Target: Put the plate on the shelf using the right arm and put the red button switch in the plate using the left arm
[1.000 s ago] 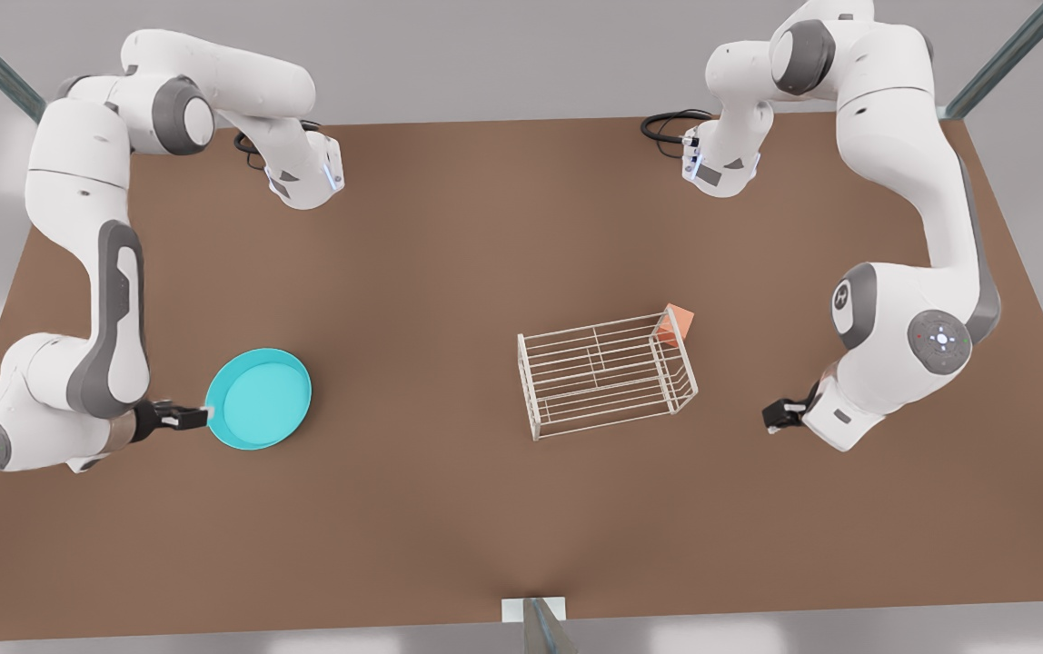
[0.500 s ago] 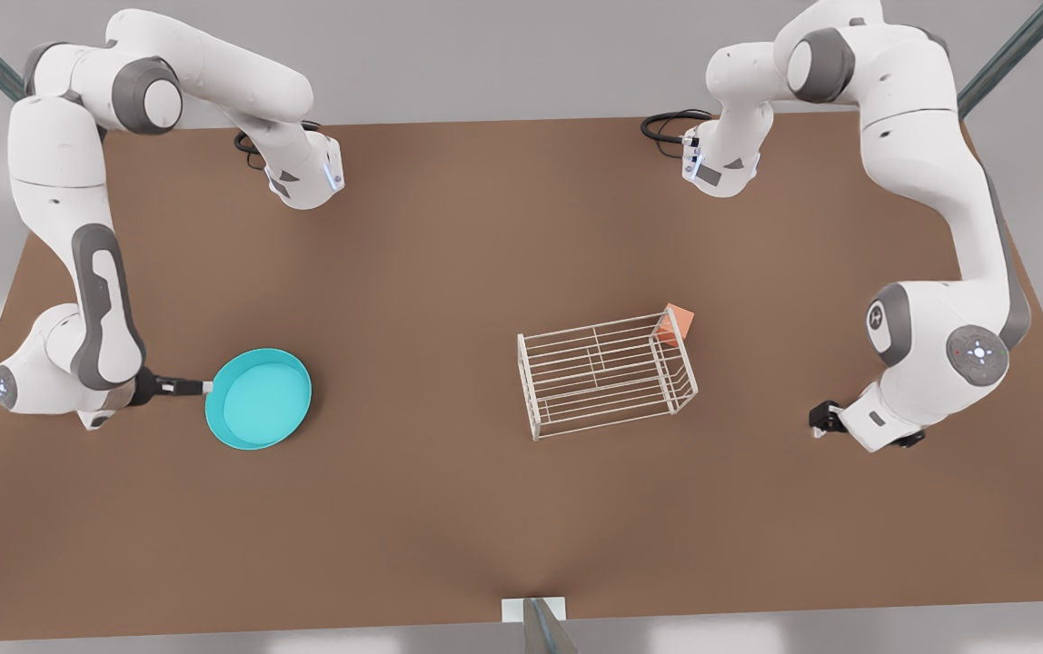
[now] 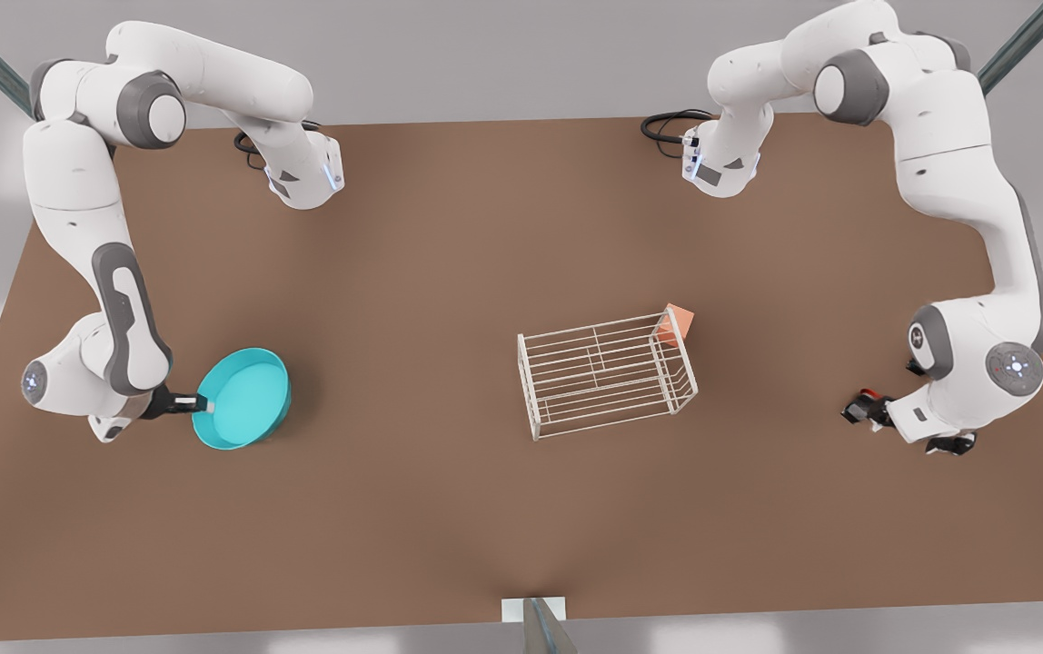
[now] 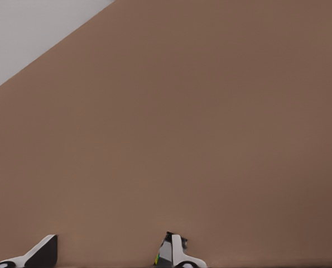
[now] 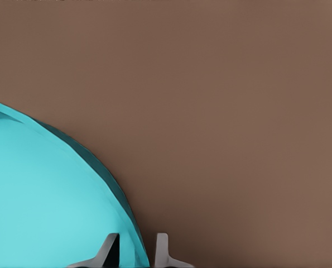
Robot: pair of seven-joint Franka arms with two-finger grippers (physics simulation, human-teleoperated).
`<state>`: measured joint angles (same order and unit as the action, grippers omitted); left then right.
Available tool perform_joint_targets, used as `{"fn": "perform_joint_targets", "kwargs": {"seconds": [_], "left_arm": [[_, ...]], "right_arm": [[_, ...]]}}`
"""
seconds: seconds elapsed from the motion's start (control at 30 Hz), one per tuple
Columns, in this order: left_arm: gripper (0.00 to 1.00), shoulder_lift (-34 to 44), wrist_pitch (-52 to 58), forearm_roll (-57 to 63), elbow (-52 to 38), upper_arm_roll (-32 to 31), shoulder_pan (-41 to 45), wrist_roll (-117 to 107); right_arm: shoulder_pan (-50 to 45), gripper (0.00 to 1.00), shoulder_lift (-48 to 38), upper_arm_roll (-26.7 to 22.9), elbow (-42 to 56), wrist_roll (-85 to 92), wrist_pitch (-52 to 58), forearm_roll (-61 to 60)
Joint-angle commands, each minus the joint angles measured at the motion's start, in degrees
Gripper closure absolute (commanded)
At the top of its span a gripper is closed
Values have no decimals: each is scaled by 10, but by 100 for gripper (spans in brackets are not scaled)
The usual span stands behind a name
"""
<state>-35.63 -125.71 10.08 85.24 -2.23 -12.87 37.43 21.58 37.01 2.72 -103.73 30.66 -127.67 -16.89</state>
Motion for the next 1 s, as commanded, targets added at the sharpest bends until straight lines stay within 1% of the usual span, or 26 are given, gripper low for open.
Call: {"fn": "perform_joint_targets", "kwargs": {"seconds": [0.0, 0.07, 0.1, 0.13, 0.2, 0.23, 0.37, 0.43, 0.53, 0.67, 0.73, 0.77, 0.83, 0.9, 0.97], "left_arm": [[0, -13, -25, 3, 0, 0, -14, 212], [0, -11, -7, 2, 3, 0, -16, 207], [0, -5, 34, 2, 3, -2, -13, 184], [0, -2, 49, 2, 4, -4, -11, 173], [0, 1, 58, 1, 27, -3, -11, 157], [0, 1, 71, 1, 27, -3, -11, 153], [0, -3, 67, 2, 40, -1, -13, 154], [0, -6, 64, 2, 44, -1, -14, 154], [0, -9, 61, 2, 54, 0, -16, 153], [0, -13, 25, 2, 74, 0, -21, 153], [0, -14, 24, 2, 77, 0, -21, 153], [0, -15, 19, 2, 77, 0, -22, 153], [0, -23, 6, 2, 77, 0, -22, 153], [0, -25, 6, 2, 77, 0, -22, 153], [0, -28, 5, 2, 78, 1, -22, 153]], "right_arm": [[-1, 60, -1, 0, 0, 70, -7, 3], [-1, 70, -1, 0, 0, 70, -7, 3], [-1, 75, -3, 0, 0, 70, -6, 3], [0, 78, -5, 0, 2, 69, 4, 3], [-1, 78, -19, 0, 4, 63, 26, 3], [-4, 78, -34, 0, 5, 47, 51, 3], [-6, 78, -93, 11, 18, 7, 128, 4], [-6, 78, -135, 47, 26, -51, 155, 12], [-14, 77, -168, 107, 58, -176, 206, 14], [-105, 77, -216, 112, 92, -374, 260, 14], [-115, 77, -223, 143, 101, -459, 263, 14], [-138, 77, -222, 151, 102, -501, 255, 19], [-199, 77, -217, 150, 106, -607, 228, 40], [-265, 77, -184, 150, 160, -730, 225, 73], [-303, 77, -141, 150, 217, -803, 224, 82]]}}
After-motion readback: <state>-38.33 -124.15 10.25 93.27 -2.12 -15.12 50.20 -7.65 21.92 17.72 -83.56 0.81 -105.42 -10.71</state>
